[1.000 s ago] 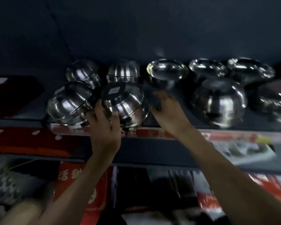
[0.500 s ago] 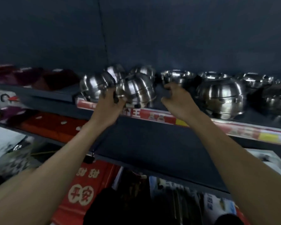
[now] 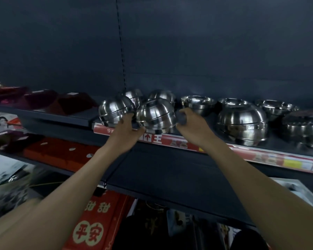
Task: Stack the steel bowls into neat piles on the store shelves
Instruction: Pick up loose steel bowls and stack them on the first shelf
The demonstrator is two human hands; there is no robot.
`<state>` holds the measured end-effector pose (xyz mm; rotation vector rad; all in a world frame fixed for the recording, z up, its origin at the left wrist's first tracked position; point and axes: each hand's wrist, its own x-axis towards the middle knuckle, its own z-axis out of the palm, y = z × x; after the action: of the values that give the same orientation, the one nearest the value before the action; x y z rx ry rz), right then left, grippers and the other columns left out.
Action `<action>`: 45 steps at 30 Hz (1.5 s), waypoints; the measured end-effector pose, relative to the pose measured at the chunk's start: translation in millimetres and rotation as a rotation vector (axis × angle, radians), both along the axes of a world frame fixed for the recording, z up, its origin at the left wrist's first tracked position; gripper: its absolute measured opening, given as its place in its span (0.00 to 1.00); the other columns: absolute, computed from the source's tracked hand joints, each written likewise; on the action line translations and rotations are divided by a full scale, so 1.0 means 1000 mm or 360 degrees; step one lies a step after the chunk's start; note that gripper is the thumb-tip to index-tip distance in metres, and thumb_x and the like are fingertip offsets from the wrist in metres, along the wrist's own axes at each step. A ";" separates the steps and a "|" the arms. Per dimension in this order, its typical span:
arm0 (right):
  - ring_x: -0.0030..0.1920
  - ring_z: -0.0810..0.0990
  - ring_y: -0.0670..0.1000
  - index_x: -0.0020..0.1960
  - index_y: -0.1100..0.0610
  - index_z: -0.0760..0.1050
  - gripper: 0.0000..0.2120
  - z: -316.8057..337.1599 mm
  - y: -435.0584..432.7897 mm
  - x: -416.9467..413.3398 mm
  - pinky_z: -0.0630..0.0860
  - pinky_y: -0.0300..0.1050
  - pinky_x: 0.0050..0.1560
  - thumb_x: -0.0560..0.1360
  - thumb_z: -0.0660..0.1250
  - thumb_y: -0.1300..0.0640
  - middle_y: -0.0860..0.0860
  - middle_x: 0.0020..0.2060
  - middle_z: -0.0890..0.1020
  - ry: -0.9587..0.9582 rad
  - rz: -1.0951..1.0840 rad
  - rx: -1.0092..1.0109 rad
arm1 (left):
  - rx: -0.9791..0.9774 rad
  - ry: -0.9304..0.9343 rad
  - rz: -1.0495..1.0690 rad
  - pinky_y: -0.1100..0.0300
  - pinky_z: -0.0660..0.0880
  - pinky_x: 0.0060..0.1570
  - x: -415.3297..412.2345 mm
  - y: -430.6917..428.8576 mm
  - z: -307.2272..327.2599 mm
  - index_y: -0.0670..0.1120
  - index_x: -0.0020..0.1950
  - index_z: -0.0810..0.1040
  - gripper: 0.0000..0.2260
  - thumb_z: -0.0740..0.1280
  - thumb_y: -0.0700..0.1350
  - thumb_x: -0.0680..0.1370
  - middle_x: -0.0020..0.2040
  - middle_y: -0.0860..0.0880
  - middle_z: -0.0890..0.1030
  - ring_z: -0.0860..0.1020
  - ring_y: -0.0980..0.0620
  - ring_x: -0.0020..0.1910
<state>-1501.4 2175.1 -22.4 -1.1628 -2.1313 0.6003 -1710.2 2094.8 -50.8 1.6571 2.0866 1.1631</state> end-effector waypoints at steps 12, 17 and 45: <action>0.70 0.68 0.48 0.78 0.40 0.53 0.39 -0.015 0.084 -0.037 0.64 0.43 0.64 0.73 0.69 0.40 0.48 0.71 0.68 0.0109 0.0299 -0.0249 | 0.0088 -0.0308 -0.0039 0.63 0.65 0.55 -0.013 0.054 -0.007 0.53 0.78 0.57 0.34 0.70 0.56 0.76 0.59 0.60 0.71 0.70 0.59 0.59; 0.71 0.68 0.44 0.77 0.38 0.53 0.42 -0.028 0.094 -0.038 0.66 0.47 0.71 0.71 0.71 0.37 0.43 0.72 0.69 0.0235 0.0366 -0.0265 | 0.0182 -0.0235 0.0009 0.78 0.65 0.39 -0.009 0.063 -0.009 0.59 0.70 0.61 0.27 0.72 0.52 0.76 0.48 0.70 0.69 0.72 0.77 0.44; 0.50 0.75 0.32 0.62 0.45 0.71 0.15 -0.041 0.102 -0.016 0.68 0.23 0.43 0.77 0.67 0.47 0.37 0.49 0.79 0.0565 0.0174 -0.0434 | 0.0209 -0.0760 0.0099 0.68 0.71 0.53 -0.013 0.067 -0.006 0.58 0.65 0.74 0.13 0.63 0.55 0.80 0.53 0.64 0.78 0.76 0.69 0.51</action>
<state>-1517.8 2277.0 -63.4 -0.9932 -1.8548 1.0892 -1722.7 2162.0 -56.7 1.2098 1.7990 1.5625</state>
